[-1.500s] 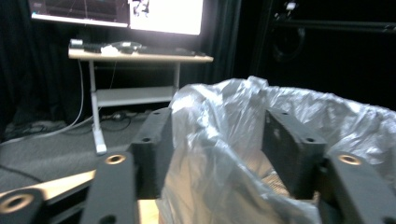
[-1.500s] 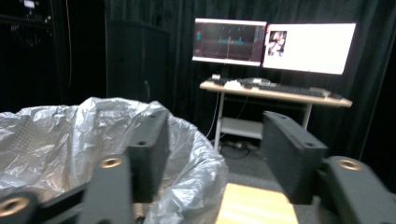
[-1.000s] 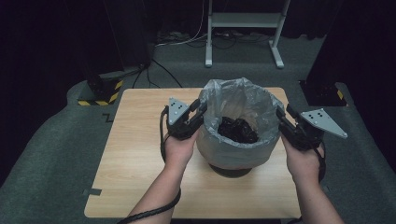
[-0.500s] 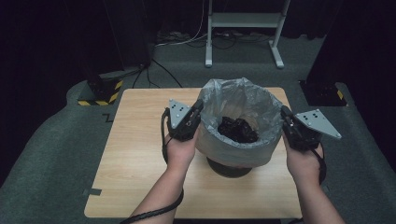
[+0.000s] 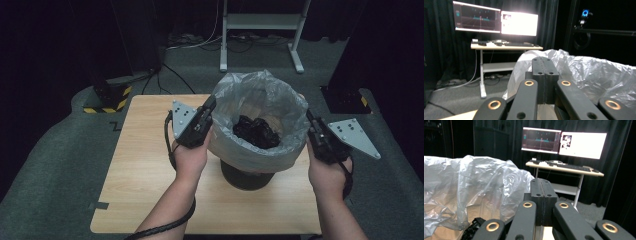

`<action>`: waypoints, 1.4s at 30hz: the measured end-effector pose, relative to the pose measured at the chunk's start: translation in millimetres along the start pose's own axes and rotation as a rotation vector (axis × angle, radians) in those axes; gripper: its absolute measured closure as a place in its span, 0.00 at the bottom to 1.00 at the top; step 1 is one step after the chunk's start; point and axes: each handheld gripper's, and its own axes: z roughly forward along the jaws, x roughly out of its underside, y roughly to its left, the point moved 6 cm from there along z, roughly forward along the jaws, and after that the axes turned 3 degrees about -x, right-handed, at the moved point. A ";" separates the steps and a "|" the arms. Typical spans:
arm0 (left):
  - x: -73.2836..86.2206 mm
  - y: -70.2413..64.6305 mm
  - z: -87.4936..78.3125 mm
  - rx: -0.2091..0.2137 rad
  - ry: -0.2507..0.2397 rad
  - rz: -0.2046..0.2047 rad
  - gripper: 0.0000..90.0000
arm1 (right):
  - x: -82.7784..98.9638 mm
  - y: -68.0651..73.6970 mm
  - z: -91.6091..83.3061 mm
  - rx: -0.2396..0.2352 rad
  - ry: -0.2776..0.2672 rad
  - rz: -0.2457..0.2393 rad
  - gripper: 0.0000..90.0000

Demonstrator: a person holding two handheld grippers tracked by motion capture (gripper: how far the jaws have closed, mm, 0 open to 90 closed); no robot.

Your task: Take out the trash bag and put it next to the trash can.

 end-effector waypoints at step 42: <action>3.9 -0.1 -21.6 0.058 -0.053 -0.022 0.99 | -69.6 76.9 -39.3 -0.064 -0.296 0.049 1.00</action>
